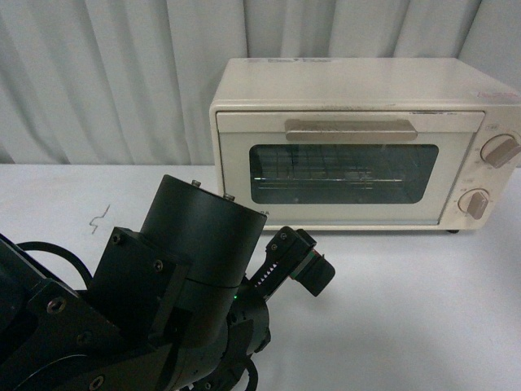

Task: Open oven

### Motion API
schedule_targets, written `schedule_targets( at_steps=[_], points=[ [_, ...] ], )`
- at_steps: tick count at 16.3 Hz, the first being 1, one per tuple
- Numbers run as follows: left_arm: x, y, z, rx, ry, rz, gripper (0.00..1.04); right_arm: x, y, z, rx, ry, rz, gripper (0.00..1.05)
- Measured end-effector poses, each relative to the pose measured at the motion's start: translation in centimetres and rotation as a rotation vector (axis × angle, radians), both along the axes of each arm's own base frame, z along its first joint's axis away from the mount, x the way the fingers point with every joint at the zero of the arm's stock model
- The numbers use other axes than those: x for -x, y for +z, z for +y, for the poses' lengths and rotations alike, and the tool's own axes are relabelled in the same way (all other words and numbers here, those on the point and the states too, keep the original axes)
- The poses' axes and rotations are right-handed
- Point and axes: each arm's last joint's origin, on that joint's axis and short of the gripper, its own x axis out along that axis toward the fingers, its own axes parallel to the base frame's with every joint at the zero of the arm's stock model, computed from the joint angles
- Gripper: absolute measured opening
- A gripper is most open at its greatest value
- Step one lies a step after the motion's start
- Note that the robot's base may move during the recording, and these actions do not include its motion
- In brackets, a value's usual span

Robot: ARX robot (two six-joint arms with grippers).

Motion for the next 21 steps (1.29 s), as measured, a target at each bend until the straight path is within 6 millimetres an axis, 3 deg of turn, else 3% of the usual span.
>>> schedule_targets(
  at_steps=[4,6,8,12,16,21],
  points=[
    [0.0,0.0,0.0,0.001,-0.001,0.000,0.98,-3.4,1.4,1.0,0.196,0.061,0.021,0.98],
    [0.0,0.0,0.0,0.000,0.000,0.000,0.98,-3.7,1.7,1.3,0.232,0.077,0.023,0.97],
    [0.0,0.0,0.0,0.000,0.000,0.000,0.98,-4.4,1.6,1.8,0.304,0.113,0.025,0.83],
    [0.0,0.0,0.0,0.000,-0.001,0.000,0.98,-5.9,-1.4,3.0,0.478,0.245,0.158,0.43],
    [0.0,0.0,0.0,0.000,0.000,0.000,0.98,-5.9,-2.1,4.0,0.588,0.377,0.185,0.01],
    [0.0,0.0,0.0,0.001,-0.001,0.000,0.98,-6.4,-6.2,5.5,0.648,0.510,0.288,0.02]
  ],
)
